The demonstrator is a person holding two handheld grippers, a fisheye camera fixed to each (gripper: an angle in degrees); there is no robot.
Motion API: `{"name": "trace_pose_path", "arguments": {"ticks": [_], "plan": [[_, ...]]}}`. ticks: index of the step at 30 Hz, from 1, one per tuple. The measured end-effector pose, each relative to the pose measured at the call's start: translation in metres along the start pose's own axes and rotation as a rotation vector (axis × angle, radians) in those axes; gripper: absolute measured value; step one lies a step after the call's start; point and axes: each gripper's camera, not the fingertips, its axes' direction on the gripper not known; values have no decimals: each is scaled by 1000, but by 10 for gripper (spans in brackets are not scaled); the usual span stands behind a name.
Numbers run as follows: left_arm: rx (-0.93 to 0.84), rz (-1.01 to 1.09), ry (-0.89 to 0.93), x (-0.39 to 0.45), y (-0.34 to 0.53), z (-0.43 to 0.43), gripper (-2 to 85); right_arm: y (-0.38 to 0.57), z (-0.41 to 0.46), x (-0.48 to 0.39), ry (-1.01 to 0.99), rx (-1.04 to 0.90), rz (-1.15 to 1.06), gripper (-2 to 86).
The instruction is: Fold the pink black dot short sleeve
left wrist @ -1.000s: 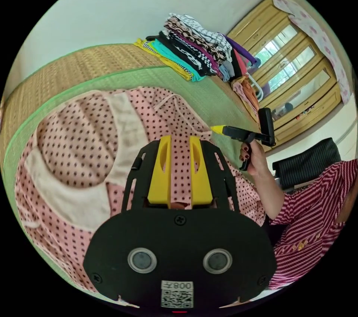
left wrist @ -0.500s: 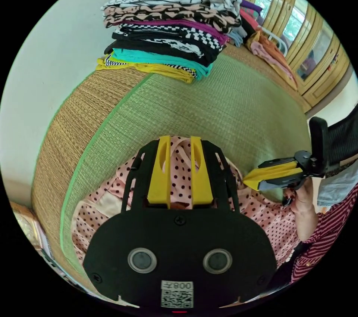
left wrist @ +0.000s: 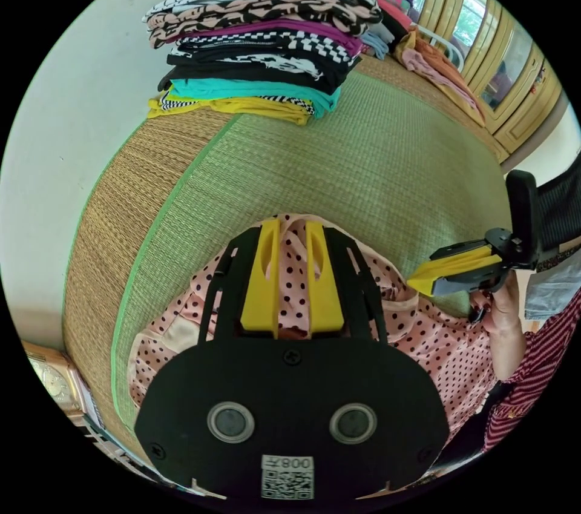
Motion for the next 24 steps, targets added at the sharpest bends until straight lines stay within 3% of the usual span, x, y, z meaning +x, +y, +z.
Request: {"name": "trace_pose_path", "arguments": {"ticks": [9, 14, 20, 24], "plan": [[166, -96, 7, -18, 10, -21, 7, 5, -15, -7, -10, 20, -27, 0], [276, -226, 50, -47, 51, -44, 5, 3, -17, -33, -141, 8, -159, 1], [210, -359, 75, -81, 93, -30, 4, 0, 15, -45, -175, -161, -218, 1], [182, -372, 63, -88, 103, -25, 5, -1, 11, -40, -210, -152, -218, 1]]}}
